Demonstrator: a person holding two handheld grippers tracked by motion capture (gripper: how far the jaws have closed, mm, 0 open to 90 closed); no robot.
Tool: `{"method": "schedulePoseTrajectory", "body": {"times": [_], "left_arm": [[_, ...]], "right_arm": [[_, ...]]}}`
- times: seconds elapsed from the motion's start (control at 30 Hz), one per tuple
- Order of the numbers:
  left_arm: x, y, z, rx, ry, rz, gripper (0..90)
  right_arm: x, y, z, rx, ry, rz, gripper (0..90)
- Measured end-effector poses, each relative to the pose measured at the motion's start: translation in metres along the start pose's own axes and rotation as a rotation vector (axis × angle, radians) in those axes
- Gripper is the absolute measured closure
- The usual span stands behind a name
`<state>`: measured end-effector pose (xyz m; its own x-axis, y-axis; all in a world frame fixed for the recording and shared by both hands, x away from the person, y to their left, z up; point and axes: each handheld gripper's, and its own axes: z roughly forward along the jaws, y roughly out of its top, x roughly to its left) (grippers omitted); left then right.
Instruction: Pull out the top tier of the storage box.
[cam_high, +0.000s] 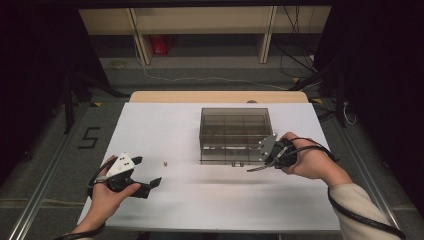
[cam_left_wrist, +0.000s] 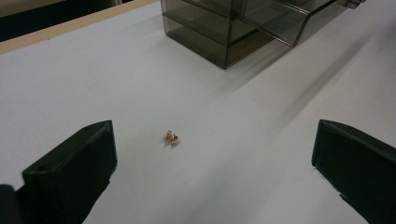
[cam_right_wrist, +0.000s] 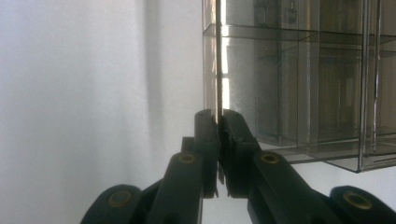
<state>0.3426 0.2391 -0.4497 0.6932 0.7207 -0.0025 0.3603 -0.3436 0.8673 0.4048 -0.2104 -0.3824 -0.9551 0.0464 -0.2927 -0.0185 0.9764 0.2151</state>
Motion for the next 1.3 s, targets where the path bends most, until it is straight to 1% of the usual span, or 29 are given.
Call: {"method": "schedulePoseTrajectory", "body": {"times": [0.57,0.63,0.7,0.77,0.83,0.9,0.97,1.07,1.3], "left_arm": [[0.000,0.000,0.000,-0.004,-0.001,-0.001,0.0],[0.000,0.000,0.000,-0.004,-0.001,-0.001,0.0],[0.000,0.000,0.000,-0.004,-0.001,-0.002,0.0],[0.000,0.000,0.000,-0.003,-0.001,-0.002,0.0],[0.000,0.000,0.000,-0.003,-0.001,-0.002,0.0],[0.000,0.000,0.000,-0.003,-0.001,-0.004,0.0],[0.000,0.000,0.000,0.000,-0.001,-0.001,0.0],[0.000,0.000,0.000,-0.002,0.000,-0.004,0.0],[0.000,0.000,0.000,-0.003,0.000,0.001,0.0]], "right_arm": [[0.001,-0.001,0.000,-0.006,0.008,0.001,85.2],[0.002,-0.002,-0.001,-0.016,-0.011,0.004,79.7],[0.001,-0.002,-0.004,-0.047,-0.028,0.018,70.5],[0.001,-0.003,-0.006,-0.081,-0.059,0.055,57.5],[0.001,-0.003,-0.007,-0.112,-0.071,0.099,50.4],[0.001,-0.003,-0.007,-0.141,-0.080,0.126,43.2],[0.002,-0.002,-0.006,-0.173,-0.083,0.157,38.8],[0.006,0.002,-0.005,-0.218,-0.090,0.189,33.1],[0.018,0.017,0.001,-0.334,-0.121,0.222,28.0]]}}
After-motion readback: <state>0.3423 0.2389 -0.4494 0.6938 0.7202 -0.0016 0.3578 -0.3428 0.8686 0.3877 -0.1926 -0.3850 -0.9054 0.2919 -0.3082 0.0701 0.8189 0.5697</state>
